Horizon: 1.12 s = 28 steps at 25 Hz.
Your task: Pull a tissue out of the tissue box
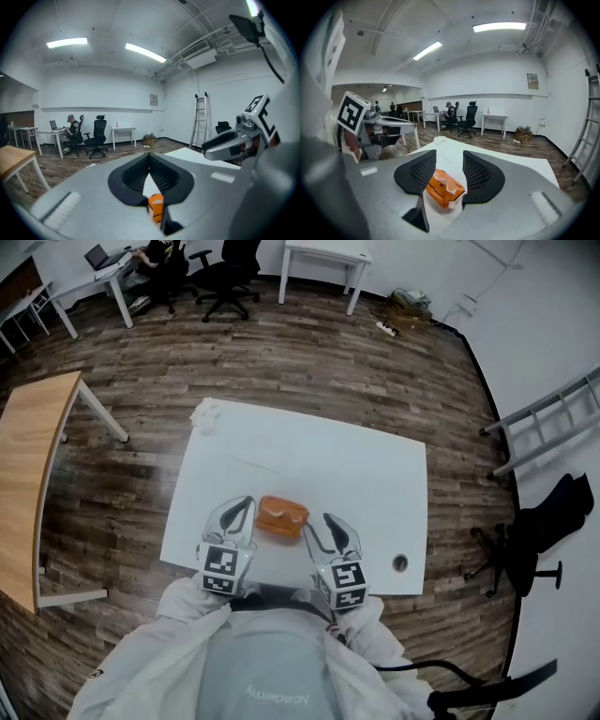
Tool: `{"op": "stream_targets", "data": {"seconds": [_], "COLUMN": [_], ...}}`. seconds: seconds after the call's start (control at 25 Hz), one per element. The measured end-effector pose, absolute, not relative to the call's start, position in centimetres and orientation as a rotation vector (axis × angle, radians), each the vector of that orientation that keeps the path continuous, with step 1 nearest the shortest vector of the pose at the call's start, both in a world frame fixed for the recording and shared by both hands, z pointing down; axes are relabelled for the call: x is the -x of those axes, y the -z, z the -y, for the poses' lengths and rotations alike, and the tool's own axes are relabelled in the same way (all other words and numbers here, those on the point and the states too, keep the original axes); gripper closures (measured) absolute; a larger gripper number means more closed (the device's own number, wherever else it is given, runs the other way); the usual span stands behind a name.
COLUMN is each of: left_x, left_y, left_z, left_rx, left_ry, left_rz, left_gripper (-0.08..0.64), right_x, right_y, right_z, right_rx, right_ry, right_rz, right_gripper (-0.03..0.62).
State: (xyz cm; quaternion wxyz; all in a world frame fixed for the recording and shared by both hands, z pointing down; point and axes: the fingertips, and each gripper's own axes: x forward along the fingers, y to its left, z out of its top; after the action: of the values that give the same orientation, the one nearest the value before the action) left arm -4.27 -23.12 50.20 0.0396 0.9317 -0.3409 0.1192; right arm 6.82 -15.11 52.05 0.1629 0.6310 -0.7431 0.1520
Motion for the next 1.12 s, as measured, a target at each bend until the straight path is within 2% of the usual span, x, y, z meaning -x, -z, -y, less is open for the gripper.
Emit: {"op": "stream_targets", "data": {"seconds": [0.48,1.12], "left_x": [5.0,5.3], "left_y": [-50.4,-50.1], "left_z": [22.8,22.1], "left_rx": [-2.824,-2.805], "left_ry": [-0.365,-0.366], "left_rz": [1.076,1.112], "left_gripper": [0.56,0.56], "right_x": [-4.8,-4.5], "right_y": [-57.6,-62.9], "right_z": [17.3,18.0], "right_rx": [-1.45,-1.238], "right_ry": [-0.305,-0.315], "right_rz": [2.06,1.993], "right_gripper": [0.433,0.45]}}
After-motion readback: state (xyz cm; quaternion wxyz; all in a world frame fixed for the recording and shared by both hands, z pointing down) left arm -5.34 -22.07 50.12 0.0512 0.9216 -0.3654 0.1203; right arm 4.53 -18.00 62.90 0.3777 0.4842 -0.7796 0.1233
